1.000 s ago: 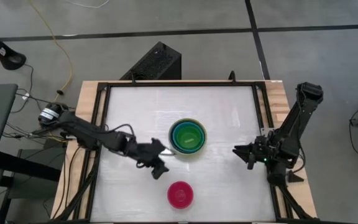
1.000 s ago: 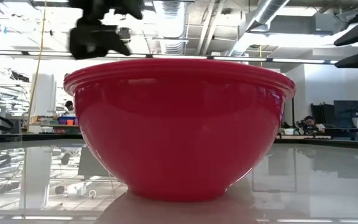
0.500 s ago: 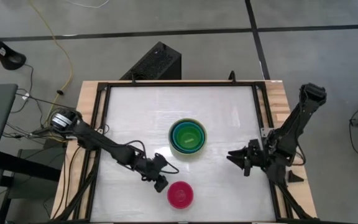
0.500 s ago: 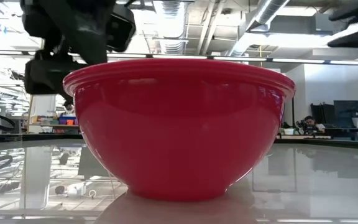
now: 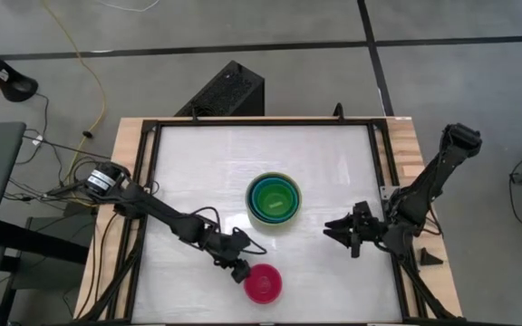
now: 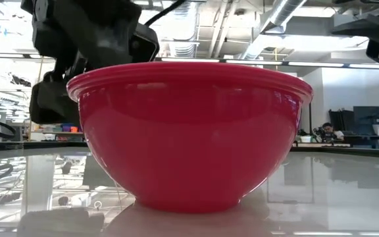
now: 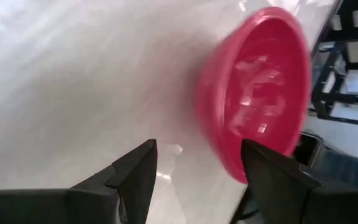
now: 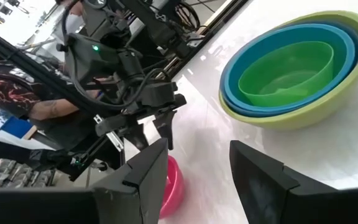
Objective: Nest bowls inside each other
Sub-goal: Stack the red bowl on the green transparent bowl
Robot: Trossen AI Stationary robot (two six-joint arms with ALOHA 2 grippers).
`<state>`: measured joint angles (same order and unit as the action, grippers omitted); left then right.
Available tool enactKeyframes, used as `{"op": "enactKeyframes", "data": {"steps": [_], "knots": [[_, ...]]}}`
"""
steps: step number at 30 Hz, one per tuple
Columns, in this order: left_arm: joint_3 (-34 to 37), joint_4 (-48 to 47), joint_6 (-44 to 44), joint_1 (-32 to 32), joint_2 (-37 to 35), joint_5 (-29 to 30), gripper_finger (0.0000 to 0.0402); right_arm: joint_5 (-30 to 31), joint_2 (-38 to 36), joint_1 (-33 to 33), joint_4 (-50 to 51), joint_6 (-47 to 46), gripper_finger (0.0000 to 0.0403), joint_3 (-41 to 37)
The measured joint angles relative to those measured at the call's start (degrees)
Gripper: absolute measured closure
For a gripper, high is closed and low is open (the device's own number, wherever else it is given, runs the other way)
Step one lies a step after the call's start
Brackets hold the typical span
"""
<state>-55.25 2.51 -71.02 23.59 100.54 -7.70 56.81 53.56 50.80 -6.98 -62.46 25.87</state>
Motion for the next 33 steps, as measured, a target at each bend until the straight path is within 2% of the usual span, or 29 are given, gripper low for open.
{"op": "enactKeyframes", "data": {"steps": [12,17,22,28,33], "knots": [[0.0,0.1,0.7,-0.8,0.0,0.6,0.018,0.0,0.0,0.0,-1.5,0.1,0.0198,0.0],[-0.1,4.5,0.6,-0.8,1.2,-1.8,0.0191,0.0,0.0,0.0,-1.8,0.0,0.0198,0.0],[-0.1,11.5,-1.8,-0.7,7.2,-7.4,0.0255,0.0,0.0,0.0,-2.9,0.0,0.0198,0.1],[-0.1,20.7,-1.1,-1.4,10.2,-9.0,0.0384,0.0,0.0,0.2,-5.1,-0.4,0.0198,0.1],[-0.1,26.5,1.5,-4.3,8.6,-7.0,0.0398,-0.1,-0.1,0.2,-5.2,-0.1,0.0198,0.4]]}}
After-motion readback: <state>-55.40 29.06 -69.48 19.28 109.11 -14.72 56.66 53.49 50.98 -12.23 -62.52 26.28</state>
